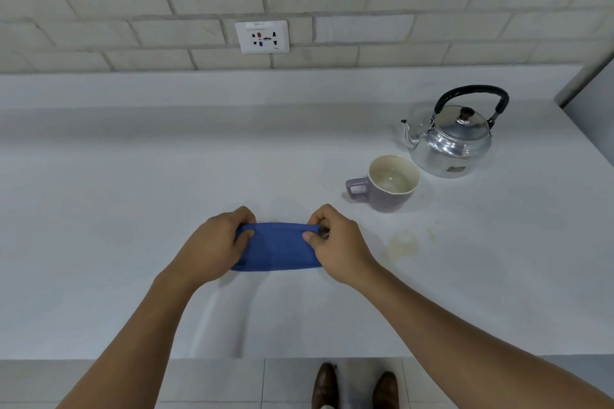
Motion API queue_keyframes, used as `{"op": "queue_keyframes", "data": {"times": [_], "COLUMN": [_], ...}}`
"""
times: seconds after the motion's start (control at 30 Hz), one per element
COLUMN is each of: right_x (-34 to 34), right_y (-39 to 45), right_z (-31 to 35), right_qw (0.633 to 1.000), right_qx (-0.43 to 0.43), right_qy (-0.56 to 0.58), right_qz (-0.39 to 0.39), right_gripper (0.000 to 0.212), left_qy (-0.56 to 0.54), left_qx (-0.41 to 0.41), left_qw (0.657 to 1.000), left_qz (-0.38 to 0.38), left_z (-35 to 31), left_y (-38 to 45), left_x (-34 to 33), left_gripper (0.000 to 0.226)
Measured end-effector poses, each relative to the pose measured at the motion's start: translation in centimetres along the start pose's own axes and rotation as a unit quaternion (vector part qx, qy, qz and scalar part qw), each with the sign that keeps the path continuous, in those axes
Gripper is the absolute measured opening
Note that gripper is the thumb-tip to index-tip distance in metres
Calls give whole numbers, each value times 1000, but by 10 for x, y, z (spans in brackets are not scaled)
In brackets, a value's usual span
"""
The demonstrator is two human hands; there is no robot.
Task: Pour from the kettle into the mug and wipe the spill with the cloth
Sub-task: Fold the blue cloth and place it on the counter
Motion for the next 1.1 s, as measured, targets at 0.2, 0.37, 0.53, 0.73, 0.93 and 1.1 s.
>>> {"op": "queue_keyframes", "data": {"times": [0.2,0.37,0.53,0.73,0.93,1.1], "right_x": [44,100,153,190,199,200], "right_y": [-39,-76,-114,-144,-147,-139], "right_z": [7,-20,-58,-100,-118,-121], "right_qw": [994,991,990,981,980,984], "right_qx": [9,-17,-66,-130,-139,-121], "right_qy": [75,60,14,-46,-74,-72], "right_qz": [-78,-115,-128,-136,-118,-107], "right_gripper": [16,23,26,22,12,17], "left_qy": [-92,-162,-180,-163,-84,126], "left_qx": [-18,-40,-61,-81,-88,-96], "left_qw": [995,982,971,970,988,987], "left_qz": [32,87,144,159,96,-1], "left_z": [-35,-93,-148,-191,-198,-193], "left_y": [-29,-47,-58,-60,-53,-56], "left_x": [-2,-47,-103,-139,-145,-145], "left_gripper": [10,12,11,9,13,32]}}
Point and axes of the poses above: each hand's wrist, its own y-axis towards the middle knuckle, its own x-axis out of the back of the hand, z = x × y, the point moved 6 cm from there along y, towards the middle knuckle, and after that the axes turned 12 degrees about x, right-handed, at the moved point
